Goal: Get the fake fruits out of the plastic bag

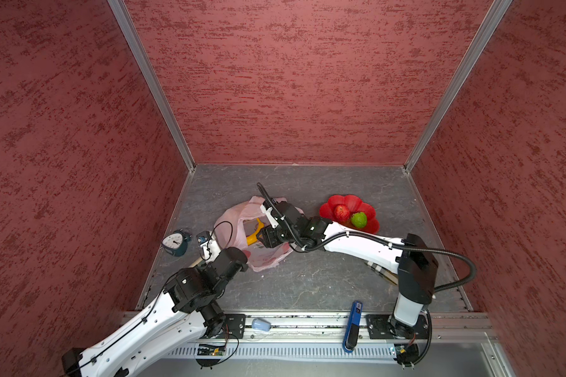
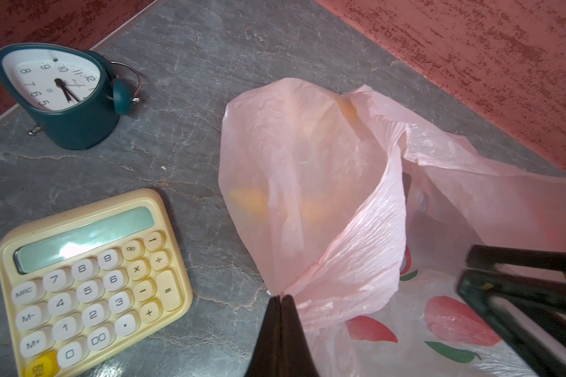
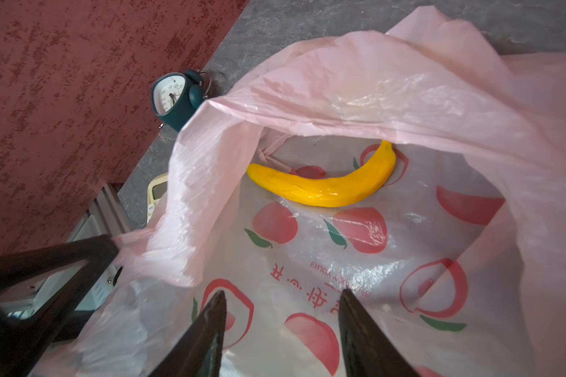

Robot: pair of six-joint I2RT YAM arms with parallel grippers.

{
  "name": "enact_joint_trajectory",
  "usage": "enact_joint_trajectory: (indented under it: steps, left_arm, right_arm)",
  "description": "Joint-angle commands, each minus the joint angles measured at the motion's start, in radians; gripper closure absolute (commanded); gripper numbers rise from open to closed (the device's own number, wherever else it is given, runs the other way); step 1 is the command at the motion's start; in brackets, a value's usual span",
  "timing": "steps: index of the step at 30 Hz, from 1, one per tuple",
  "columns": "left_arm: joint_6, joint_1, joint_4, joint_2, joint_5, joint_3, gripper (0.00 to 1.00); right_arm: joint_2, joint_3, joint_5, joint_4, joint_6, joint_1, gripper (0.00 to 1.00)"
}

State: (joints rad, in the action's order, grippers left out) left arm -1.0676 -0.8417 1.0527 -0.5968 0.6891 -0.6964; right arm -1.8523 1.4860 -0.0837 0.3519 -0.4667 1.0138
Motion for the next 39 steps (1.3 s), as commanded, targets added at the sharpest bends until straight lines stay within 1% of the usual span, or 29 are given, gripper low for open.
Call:
enact_joint_trajectory:
  steps: [1,5,9,15,19,25,33,37,39]
  left_arm:
    - [0.022,-0.005,-0.05,0.005,0.012,-0.032,0.98]
    - [0.019,-0.014,-0.051,0.036,0.009,-0.034,0.98]
    - [0.025,-0.015,-0.046,0.069,0.009,-0.037,0.97]
    - [0.025,-0.018,-0.015,0.113,-0.003,-0.032,0.98]
    - [0.019,-0.018,0.017,0.144,-0.006,-0.019,0.97]
    - [0.027,-0.018,0.021,0.178,-0.025,0.004,0.97]
    - [0.047,-0.018,-0.02,0.171,-0.063,0.026,0.97]
    - [0.058,-0.018,-0.045,0.16,-0.077,0.035,0.97]
    - [0.063,-0.018,-0.044,0.155,-0.079,0.036,0.97]
  right_arm:
    - [-0.074,0.065,0.052,-0.03,-0.031,0.007,0.45]
    - [-0.159,0.111,0.072,-0.032,-0.047,0.005,0.45]
    - [-0.236,0.164,0.139,-0.017,-0.069,0.003,0.46]
    - [-0.318,0.195,0.164,-0.089,-0.118,-0.034,0.46]
    - [-0.37,0.238,0.212,-0.109,-0.129,-0.058,0.46]
    - [-0.413,0.241,0.253,-0.188,-0.144,-0.09,0.42]
    - [-0.43,0.208,0.299,-0.31,-0.163,-0.106,0.37]
    - [-0.433,0.194,0.29,-0.355,-0.183,-0.11,0.35]
    - [-0.43,0.191,0.251,-0.379,-0.185,-0.112,0.36]
